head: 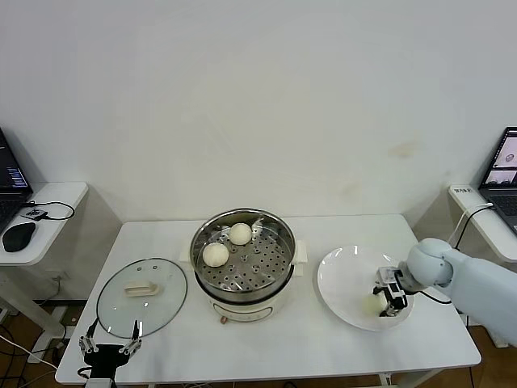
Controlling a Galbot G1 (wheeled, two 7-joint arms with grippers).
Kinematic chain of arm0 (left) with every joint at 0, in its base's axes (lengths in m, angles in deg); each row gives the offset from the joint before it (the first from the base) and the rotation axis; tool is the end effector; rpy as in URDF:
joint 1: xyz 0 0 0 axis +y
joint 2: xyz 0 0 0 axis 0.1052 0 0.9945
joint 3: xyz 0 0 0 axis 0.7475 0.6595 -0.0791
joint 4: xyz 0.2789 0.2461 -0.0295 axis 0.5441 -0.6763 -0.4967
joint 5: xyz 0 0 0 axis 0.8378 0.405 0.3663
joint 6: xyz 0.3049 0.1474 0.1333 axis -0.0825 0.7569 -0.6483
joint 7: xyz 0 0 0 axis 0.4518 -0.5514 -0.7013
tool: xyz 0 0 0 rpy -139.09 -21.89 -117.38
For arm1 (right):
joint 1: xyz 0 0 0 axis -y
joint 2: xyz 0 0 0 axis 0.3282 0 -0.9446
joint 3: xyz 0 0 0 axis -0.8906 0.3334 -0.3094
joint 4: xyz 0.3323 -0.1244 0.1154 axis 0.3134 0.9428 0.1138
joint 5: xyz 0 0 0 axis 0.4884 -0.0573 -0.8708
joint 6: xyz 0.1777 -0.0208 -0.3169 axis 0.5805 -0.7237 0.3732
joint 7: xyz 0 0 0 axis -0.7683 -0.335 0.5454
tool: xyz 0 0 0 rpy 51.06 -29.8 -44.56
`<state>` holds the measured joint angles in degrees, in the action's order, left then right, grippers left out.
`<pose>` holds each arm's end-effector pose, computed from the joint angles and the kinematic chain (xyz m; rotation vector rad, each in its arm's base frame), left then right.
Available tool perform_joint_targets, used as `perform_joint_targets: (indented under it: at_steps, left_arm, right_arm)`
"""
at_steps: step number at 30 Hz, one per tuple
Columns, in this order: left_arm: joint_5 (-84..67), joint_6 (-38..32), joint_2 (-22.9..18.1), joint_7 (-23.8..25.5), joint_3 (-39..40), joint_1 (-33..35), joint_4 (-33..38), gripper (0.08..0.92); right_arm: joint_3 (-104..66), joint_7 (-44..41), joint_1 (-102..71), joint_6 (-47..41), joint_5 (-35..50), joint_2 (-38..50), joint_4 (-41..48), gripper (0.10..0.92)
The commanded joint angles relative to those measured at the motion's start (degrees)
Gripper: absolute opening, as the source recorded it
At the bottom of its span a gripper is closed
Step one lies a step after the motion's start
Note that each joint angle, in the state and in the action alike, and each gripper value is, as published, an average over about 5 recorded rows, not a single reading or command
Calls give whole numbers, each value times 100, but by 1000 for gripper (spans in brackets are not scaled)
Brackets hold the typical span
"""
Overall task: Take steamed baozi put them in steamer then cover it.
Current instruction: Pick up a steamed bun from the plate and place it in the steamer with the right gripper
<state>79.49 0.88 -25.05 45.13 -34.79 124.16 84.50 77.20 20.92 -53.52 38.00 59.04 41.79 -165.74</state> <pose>0.1217 0.1109 -0.3621 0.2558 -2.7479 -0.5791 0.4596 -0.1772 -0.2148 1.2492 -1.3672 1.3452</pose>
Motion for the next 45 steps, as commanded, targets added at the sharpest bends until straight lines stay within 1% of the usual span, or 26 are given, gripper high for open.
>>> perform_joint_targets:
  at_steps: [1, 4, 8, 16, 20, 31, 35, 45]
  left_arm:
    - [-2, 1, 11, 3, 8, 0, 13, 823]
    - [-4, 0, 21, 2, 25, -8, 21, 823]
    - [-4, -1, 28, 3, 46, -10, 47, 823]
    - [-22, 1, 48, 2, 22, 1, 98, 823]
    - [-22, 0, 39, 0, 10, -11, 81, 823]
    - [-71, -5, 34, -1, -161, 35, 123, 823]
    - [-91, -3, 15, 0, -220, 55, 160, 823]
    - [-200, -31, -18, -25, -277, 64, 113, 823]
  right_arm:
    - [206, -87, 1038, -31, 496, 138, -218, 585]
    - [366, -115, 1768, -98, 909, 99, -293, 586]
    - [807, -119, 2769, -172, 1321, -203, -252, 591]
    - [1813, 57, 4112, -279, 1827, -1382, -147, 594]
    - [2038, 219, 4352, -181, 2035, -2130, 39, 594]
    - [2327, 501, 3936, 762, 2392, -3804, 667, 594]
    - [2552, 461, 3693, 1324, 2318, -4169, 860, 594]
    - [2956, 186, 3523, 2671, 1176, -4676, 1243, 602]
